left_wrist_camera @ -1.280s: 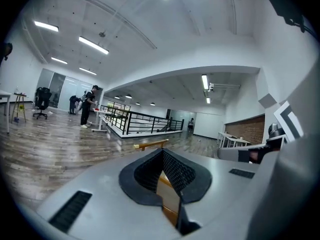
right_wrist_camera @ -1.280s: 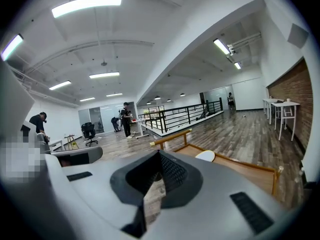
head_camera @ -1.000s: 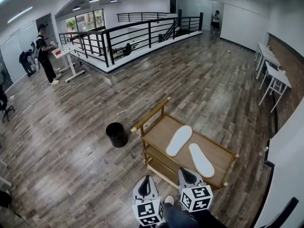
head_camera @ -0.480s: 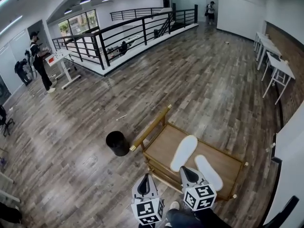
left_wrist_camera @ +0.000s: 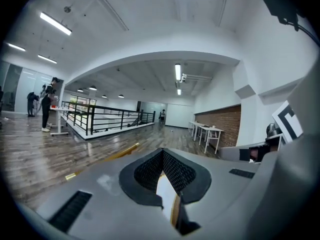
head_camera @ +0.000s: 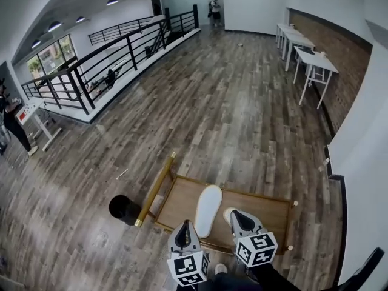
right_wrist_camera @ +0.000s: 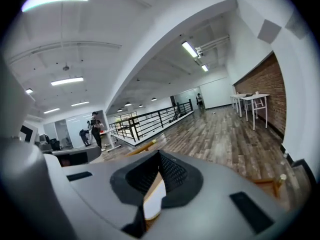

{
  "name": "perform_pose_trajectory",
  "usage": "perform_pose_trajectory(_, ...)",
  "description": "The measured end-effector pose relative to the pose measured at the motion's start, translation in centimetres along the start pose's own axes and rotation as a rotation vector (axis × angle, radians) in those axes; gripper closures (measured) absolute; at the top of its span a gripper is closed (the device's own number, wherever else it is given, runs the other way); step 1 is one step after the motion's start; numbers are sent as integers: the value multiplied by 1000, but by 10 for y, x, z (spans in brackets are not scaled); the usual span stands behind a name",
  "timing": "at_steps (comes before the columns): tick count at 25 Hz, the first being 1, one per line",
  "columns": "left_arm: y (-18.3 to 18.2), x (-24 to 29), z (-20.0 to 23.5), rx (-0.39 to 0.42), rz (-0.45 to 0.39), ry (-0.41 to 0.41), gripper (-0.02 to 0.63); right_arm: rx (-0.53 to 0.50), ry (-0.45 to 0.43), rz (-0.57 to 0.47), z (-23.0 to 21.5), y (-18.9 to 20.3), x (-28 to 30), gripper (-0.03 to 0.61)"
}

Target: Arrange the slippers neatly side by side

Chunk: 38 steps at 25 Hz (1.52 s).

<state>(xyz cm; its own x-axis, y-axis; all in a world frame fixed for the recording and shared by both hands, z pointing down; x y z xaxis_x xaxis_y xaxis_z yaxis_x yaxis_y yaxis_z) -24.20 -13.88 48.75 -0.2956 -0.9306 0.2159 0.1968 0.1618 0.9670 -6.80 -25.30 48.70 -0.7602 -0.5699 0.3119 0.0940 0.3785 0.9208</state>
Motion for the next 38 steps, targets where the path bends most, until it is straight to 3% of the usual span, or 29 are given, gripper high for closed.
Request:
perform_pose_trajectory(6, -5, 40, -22, 28, 26, 148, 624, 50, 120, -50, -28, -7, -10, 580)
perform_pose_trajectory(13, -17, 93, -25, 74, 48, 338, 624, 126, 319, -77, -40, -10, -3, 580)
perform_pose_trajectory(25, -22, 157, -2, 56, 109, 515, 624, 184, 527, -162, -32, -16, 10, 580)
perform_pose_trajectory(32, -21, 156, -16, 56, 119, 559, 624, 179, 553, -153, -32, -19, -1, 580)
perform_pose_trajectory(38, -33, 151, -25, 97, 82, 568, 624, 188, 497, -161, -42, -26, 1, 580)
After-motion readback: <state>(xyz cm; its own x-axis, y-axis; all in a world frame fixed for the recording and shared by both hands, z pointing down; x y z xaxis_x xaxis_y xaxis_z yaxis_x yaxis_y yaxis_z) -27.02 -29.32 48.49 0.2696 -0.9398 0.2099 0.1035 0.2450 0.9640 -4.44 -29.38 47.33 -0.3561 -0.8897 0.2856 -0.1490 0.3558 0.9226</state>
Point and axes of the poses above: the fingertips, and each gripper's own axes: x forward along the fingers, z to its left, y out of its underside, the point moved 10 cm from there along -x, backward along the fingers, and after that the axes turned 3 degrees about -y, right-handed, at the moved point
